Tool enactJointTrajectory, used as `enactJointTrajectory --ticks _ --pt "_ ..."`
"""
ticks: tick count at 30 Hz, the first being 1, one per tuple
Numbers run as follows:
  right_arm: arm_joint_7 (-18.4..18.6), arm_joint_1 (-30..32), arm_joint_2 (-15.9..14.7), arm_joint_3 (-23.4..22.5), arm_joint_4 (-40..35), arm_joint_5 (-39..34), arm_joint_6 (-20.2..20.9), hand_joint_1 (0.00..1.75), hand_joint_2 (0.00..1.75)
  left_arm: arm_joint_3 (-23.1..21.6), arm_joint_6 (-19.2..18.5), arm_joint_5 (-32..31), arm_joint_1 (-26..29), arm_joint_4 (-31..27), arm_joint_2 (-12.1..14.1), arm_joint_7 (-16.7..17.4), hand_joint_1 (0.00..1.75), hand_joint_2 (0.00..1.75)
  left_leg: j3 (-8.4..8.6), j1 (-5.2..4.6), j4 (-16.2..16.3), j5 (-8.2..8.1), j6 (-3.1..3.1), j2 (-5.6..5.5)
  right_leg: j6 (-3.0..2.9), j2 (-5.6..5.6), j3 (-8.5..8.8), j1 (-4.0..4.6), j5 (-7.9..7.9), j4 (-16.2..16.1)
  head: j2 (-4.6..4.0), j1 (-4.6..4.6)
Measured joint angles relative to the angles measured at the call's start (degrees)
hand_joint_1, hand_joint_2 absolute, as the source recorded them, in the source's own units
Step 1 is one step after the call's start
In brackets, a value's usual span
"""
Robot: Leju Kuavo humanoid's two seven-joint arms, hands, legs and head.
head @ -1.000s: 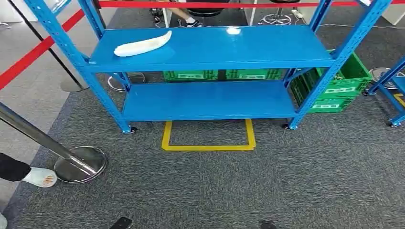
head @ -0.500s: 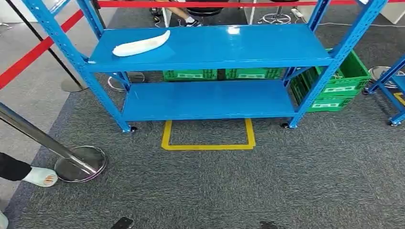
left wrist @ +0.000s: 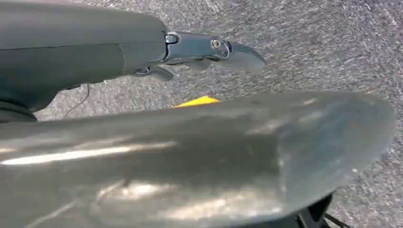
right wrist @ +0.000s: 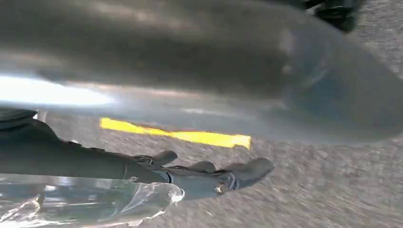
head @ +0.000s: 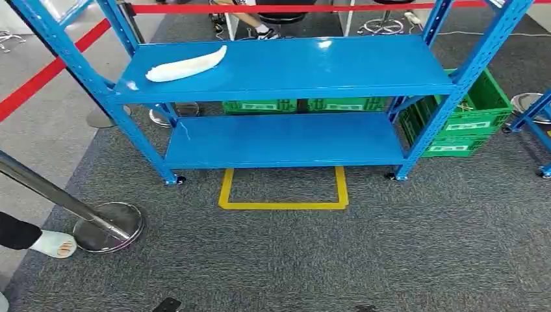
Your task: Take the parts from the cabinet and place them on the table.
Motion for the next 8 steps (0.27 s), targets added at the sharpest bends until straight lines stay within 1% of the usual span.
enactJointTrajectory --ticks 1,2,3,4,5,6,7,8 --pt "-0.1 0.0 0.0 0.0 0.0 0.2 0.0 0.0 0.0 0.0 0.0 0.0 -0.2 0.0 0.0 0.1 0.0 0.0 -0.5 0.1 0.7 0.58 -0.36 -0.02 -0.44 0.22 0.79 -0.02 -0.32 0.2 0.02 -0.24" --pt "-0.2 0.1 0.0 0.1 0.0 0.4 0.0 0.0 0.0 0.0 0.0 0.0 -0.4 0.0 0.0 0.2 0.0 0.0 -1.99 -0.03 3.6 2.16 -0.48 0.71 -0.85 -0.09 1.54 0.09 -0.68 -0.3 0.0 -0.46" --pt "-0.3 0.1 0.0 0.1 0.0 0.4 0.0 0.0 0.0 0.0 0.0 0.0 -0.6 0.0 0.0 0.2 0.0 0.0 -4.73 -0.14 7.9 3.17 -0.51 1.39 -1.13 -0.39 2.53 0.17 -1.13 -0.7 0.02 -0.68" --pt "-0.3 0.1 0.0 0.1 0.0 0.4 0.0 0.0 0.0 0.0 0.0 0.1 -0.6 0.0 -0.1 0.2 0.0 0.0 -7.96 -0.28 12.1 2.78 -0.4 1.6 -1.3 -0.61 3.44 0.23 -1.72 -1.2 0.0 -0.68" --pt "-0.3 0.2 0.0 0.1 0.0 0.4 0.0 0.0 0.0 0.0 0.0 0.1 -0.5 0.0 -0.1 0.3 0.0 0.0 -11.17 -0.36 15.6 0.94 -0.31 1.61 -1.4 -0.67 4.62 0.32 -2.34 -1.7 0.0 -0.81" --pt "-0.3 0.3 0.0 0.1 0.0 0.4 0.0 0.0 0.0 0.0 0.0 0.2 -0.2 0.0 -0.2 0.5 0.0 0.0 -13.79 -0.46 17.5 -1.75 -0.14 1.61 -1.45 -0.66 6.13 0.39 -2.96 -2.3 0.0 -0.81" --pt "-0.2 0.4 0.0 0.1 0.0 0.4 0.0 0.0 0.0 0.0 0.0 0.2 0.0 0.0 -0.1 0.6 0.0 0.0 -15.21 -0.68 17.5 -4.11 0.18 1.6 -1.46 -0.62 7.63 0.42 -3.55 -2.9 0.0 -0.81" --pt "-0.1 0.5 0.0 0.1 0.0 0.4 0.0 0.0 0.0 0.0 0.0 0.2 0.1 0.0 -0.1 0.7 0.0 0.0 -15.95 -1.01 16.3 -5.74 0.64 1.6 -1.5 -0.53 9.29 0.47 -3.98 -3.5 0.0 -0.94"
